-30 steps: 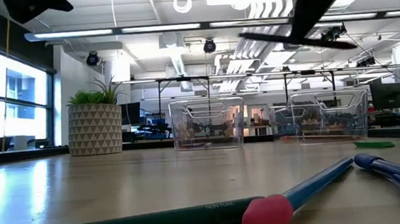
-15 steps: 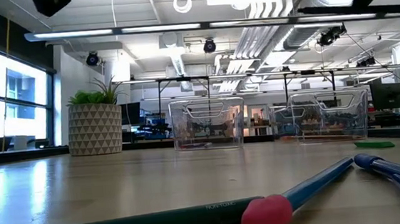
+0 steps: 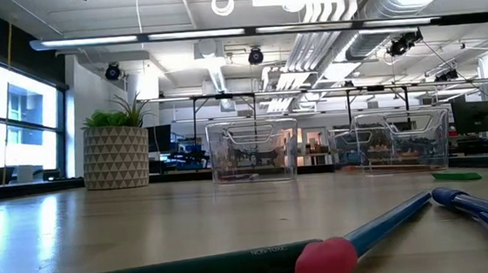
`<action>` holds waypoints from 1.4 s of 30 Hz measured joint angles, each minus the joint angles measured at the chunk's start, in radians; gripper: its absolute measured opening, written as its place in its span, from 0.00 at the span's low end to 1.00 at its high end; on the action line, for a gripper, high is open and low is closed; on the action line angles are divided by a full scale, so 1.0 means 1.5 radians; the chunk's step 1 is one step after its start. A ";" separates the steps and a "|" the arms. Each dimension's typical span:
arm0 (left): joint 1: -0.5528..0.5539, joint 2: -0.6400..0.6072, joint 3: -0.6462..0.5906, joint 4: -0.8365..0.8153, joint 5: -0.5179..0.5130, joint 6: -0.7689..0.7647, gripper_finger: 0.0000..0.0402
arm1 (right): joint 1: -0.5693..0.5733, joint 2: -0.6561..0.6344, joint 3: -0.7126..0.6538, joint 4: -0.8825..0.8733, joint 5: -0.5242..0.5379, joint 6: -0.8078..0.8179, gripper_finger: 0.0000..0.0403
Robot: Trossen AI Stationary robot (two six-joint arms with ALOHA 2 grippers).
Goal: Sort crayons/erasers/pens/pencils in bins
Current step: Put the black pen into the bottom right transparent bin
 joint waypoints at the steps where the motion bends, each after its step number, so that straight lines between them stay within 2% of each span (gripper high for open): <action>1: 0.002 0.000 0.000 0.004 0.000 0.000 0.22 | 0.011 0.000 -0.001 -0.001 -0.004 0.017 0.03; 11: 0.028 0.055 0.102 -0.038 0.005 0.061 0.22 | 0.118 0.000 -0.001 0.000 -0.046 0.182 0.03; 19: 0.047 0.169 0.216 -0.151 0.004 0.094 0.22 | 0.195 0.000 -0.001 0.038 -0.069 0.292 0.03; 25: 0.049 0.254 0.261 -0.201 0.004 0.083 0.22 | 0.238 0.001 -0.001 0.050 -0.082 0.358 0.03; 30: 0.048 0.317 0.280 -0.212 0.020 0.047 0.22 | 0.257 0.019 -0.001 0.060 -0.120 0.368 0.03; 42: 0.042 0.411 0.293 -0.200 0.091 -0.004 0.22 | 0.263 0.090 -0.001 0.113 -0.123 0.338 0.03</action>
